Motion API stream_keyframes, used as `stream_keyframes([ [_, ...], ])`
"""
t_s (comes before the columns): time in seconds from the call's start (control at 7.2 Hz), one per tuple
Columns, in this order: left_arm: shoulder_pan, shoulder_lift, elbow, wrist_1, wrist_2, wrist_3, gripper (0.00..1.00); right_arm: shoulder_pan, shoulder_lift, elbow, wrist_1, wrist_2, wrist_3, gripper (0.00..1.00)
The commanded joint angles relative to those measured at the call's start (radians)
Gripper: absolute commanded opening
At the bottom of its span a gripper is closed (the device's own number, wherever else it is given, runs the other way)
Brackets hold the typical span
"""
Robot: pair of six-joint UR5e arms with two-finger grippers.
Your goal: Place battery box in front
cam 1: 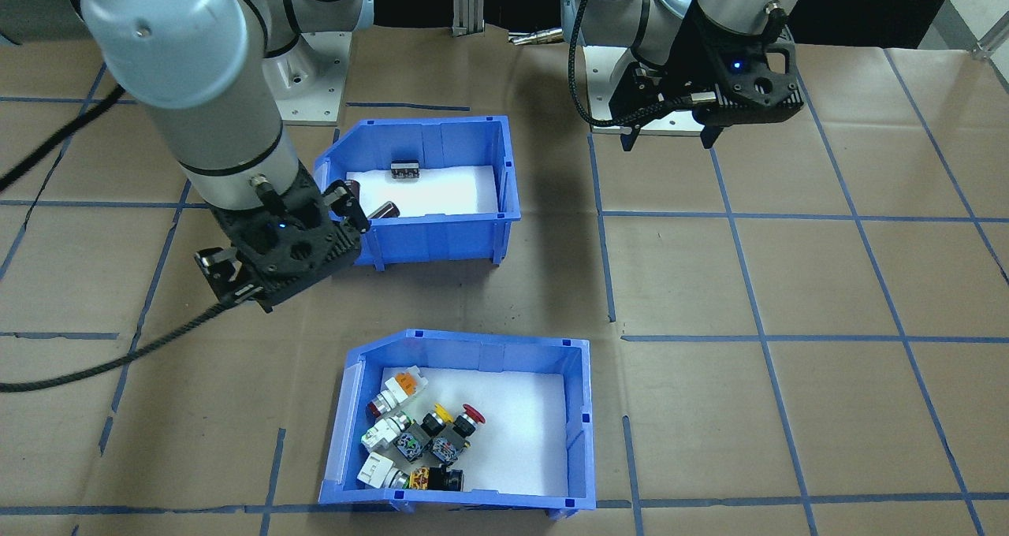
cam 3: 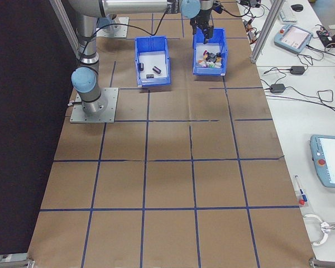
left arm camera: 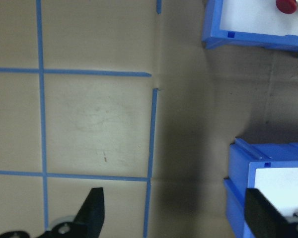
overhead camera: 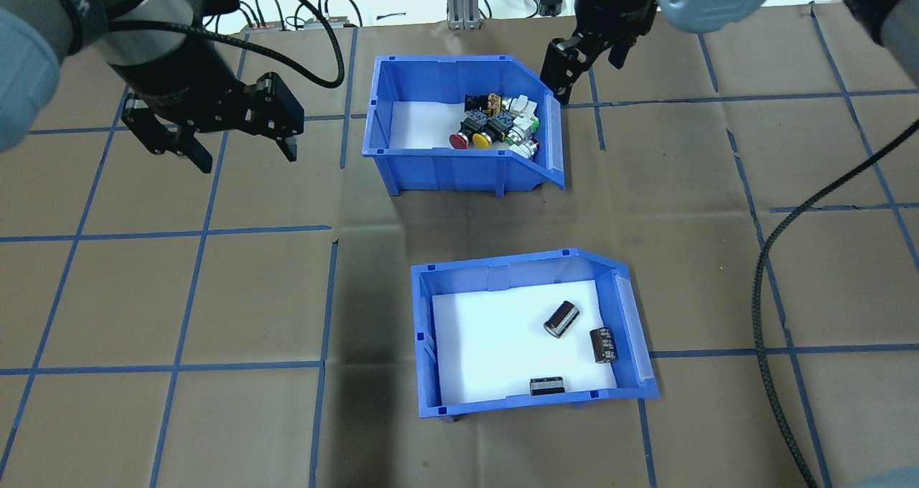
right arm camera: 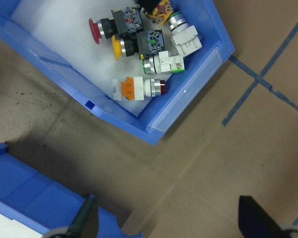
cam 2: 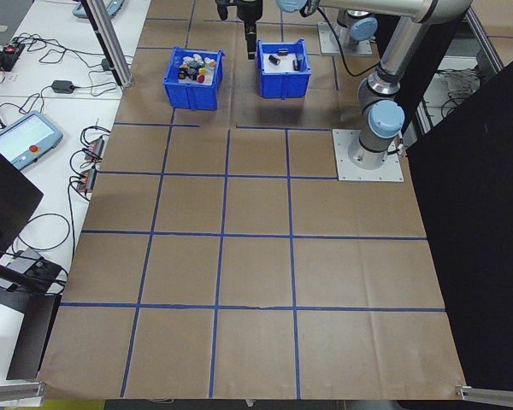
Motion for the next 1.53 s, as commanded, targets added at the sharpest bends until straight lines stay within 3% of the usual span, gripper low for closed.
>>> stream_keyframes([
  [0.0,-0.022,0.096,-0.171,0.043,-0.063,-0.348,1.0,0.095,0.111,-0.106,-0.004,-0.013,-0.171,1.0],
  [0.28,-0.165,0.162,-0.314,0.191,-0.063,-0.866,1.0,0.161,0.157,-0.149,-0.032,-0.038,-0.371,1.0],
  [0.56,-0.193,0.218,-0.443,0.278,-0.063,-0.965,1.0,0.192,0.214,-0.146,-0.118,-0.027,-0.506,1.0],
  [0.69,-0.206,0.261,-0.492,0.307,-0.064,-1.163,1.0,0.234,0.253,-0.144,-0.128,-0.038,-0.517,1.0],
  [0.97,-0.335,0.259,-0.563,0.401,-0.072,-1.531,1.0,0.269,0.341,-0.138,-0.188,-0.041,-0.532,1.0],
  [1.11,-0.398,0.256,-0.619,0.528,-0.07,-1.683,1.0,0.27,0.367,-0.129,-0.234,-0.039,-0.526,1.0],
  [1.39,-0.491,0.183,-0.638,0.552,-0.072,-1.874,1.0,0.269,0.383,-0.097,-0.246,-0.045,-0.521,1.0],
])
